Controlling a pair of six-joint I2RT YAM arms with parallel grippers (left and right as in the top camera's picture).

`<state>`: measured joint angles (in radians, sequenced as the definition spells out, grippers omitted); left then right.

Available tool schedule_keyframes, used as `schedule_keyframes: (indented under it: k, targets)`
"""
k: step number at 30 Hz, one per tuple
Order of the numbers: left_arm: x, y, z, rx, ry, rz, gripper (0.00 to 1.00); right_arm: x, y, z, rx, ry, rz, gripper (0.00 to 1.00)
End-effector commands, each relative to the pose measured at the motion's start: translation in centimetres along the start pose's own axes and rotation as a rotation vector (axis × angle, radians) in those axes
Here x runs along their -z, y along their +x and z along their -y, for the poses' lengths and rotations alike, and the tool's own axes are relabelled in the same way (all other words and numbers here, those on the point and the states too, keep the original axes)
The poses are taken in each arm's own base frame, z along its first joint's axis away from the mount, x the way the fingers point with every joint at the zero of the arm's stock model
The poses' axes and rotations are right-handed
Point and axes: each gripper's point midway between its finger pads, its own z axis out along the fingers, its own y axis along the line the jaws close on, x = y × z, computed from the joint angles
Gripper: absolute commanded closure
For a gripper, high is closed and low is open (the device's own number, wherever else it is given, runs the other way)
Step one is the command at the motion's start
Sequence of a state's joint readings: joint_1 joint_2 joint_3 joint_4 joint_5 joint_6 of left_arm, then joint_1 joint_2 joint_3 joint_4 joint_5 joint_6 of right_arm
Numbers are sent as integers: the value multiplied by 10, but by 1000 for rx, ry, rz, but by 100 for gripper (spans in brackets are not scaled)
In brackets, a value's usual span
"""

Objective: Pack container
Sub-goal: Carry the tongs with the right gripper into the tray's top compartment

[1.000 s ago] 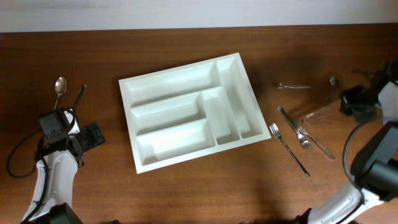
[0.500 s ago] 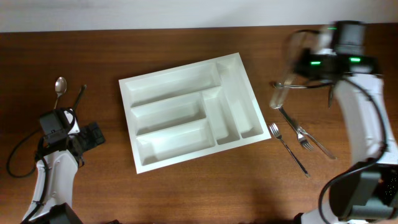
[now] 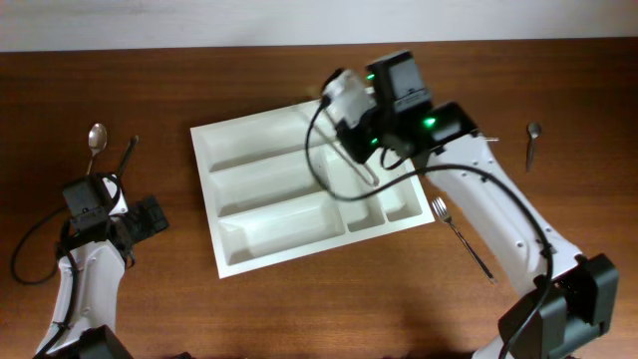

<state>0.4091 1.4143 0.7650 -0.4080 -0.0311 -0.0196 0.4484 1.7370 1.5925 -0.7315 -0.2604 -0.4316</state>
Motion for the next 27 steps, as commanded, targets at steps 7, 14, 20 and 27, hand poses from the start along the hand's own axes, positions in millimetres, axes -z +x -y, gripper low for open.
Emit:
schedule_keyframes:
  k: [7, 14, 20, 27]
  targets:
    - [2, -7, -2, -8, -5, 12, 1, 5, -22, -17, 346, 3, 54, 96]
    - [2, -7, -2, -8, -5, 12, 1, 5, -23, -19, 405, -4, 57, 96]
    - [2, -7, -2, -8, -5, 12, 1, 5, -20, -29, 391, -58, 61, 96]
    - [2, -7, -2, -8, -5, 12, 1, 1, -31, -22, 502, -24, 107, 96]
